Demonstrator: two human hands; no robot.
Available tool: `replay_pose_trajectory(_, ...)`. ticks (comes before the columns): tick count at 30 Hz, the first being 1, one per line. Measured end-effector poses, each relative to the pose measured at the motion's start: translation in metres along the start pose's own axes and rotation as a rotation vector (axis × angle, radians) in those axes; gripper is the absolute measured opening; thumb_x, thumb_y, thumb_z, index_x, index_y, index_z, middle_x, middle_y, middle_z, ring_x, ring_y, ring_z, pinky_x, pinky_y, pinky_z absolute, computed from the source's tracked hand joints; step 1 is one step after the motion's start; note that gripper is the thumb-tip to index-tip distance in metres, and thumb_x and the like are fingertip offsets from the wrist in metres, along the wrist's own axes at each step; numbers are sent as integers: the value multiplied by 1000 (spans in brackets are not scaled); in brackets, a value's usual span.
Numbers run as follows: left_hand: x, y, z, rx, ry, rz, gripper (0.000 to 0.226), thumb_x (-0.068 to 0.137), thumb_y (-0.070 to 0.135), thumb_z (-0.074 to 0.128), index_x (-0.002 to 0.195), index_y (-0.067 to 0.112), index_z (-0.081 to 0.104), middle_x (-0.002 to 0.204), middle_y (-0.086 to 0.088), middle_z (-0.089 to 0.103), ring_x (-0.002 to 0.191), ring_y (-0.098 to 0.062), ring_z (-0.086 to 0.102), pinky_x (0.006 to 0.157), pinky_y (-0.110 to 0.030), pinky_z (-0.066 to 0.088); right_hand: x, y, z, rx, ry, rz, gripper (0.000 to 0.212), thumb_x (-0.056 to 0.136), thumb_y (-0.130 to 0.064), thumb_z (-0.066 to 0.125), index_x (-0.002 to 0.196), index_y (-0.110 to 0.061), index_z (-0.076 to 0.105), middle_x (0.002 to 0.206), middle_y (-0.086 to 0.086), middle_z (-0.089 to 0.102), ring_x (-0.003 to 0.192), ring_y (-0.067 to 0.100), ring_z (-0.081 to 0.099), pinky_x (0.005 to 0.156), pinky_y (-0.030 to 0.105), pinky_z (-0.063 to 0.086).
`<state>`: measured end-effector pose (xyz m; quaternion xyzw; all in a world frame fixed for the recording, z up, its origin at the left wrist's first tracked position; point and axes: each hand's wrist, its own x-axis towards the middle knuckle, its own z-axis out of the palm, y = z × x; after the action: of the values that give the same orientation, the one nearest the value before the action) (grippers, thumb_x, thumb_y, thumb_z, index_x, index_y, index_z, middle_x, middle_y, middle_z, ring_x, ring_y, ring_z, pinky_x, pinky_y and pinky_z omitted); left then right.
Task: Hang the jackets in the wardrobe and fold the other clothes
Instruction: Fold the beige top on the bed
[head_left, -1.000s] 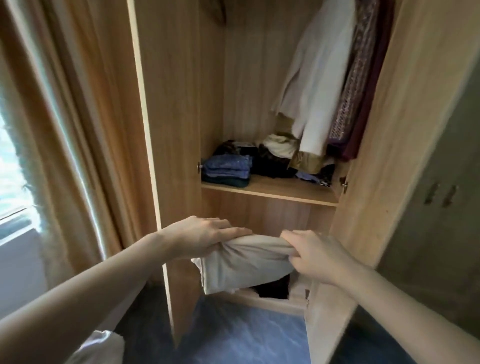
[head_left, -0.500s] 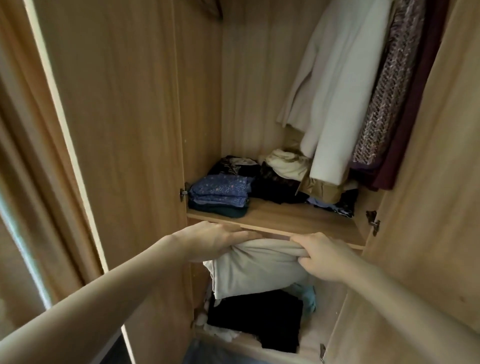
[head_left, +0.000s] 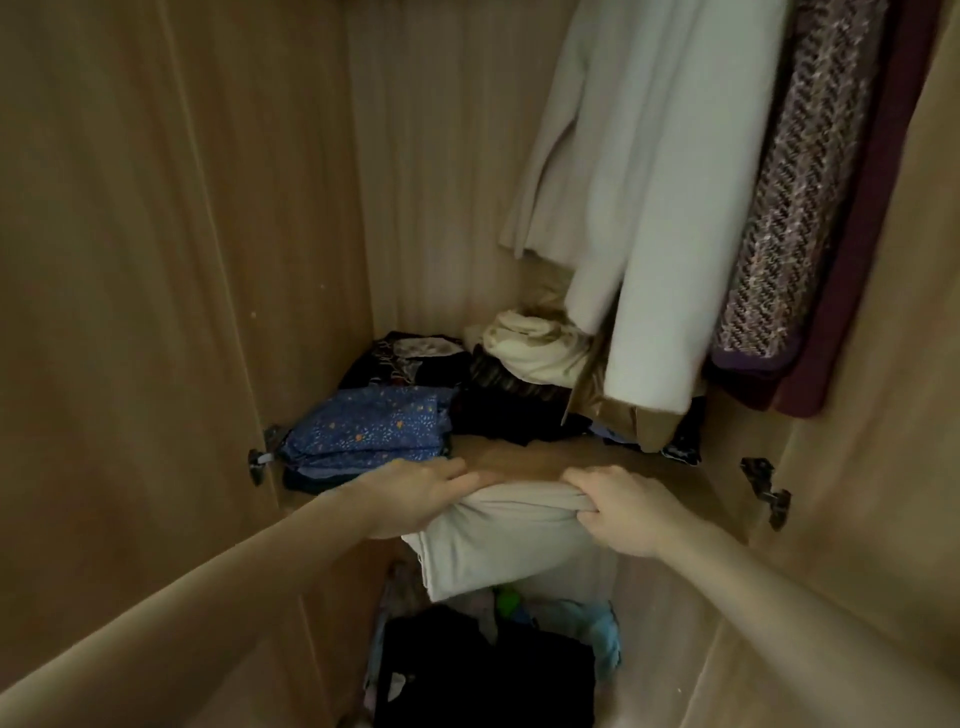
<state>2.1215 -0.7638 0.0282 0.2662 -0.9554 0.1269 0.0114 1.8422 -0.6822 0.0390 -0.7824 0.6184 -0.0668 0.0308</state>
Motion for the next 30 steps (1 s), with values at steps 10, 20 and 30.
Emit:
replay_pose_trajectory(10,125,-76,122,153,119,57,78,76,12,52,149,29,28,107,-3,63,93,-26,63,74,-34,48,111,64,101,-116,160,205,71,86,3,46,147,-26,27,145,-2,33,131,23,35,89,37,47)
replay_pose_trajectory(20,150,-54,176,-233,178,-100,32,83,42,46,102,27,66,101,3,58,98,-20,55,104,-35,29,151,64,160,153,164,450,58,82,-36,32,139,-24,42,146,2,34,128,25,34,107,40,28)
replay_pose_trajectory(30,199,-69,232,-396,3,-388,71,82,81,29,146,50,27,159,11,4,148,-19,-9,113,-51,-14,201,70,199,80,151,570,62,86,-47,32,141,-26,48,149,11,42,138,28,40,104,43,39)
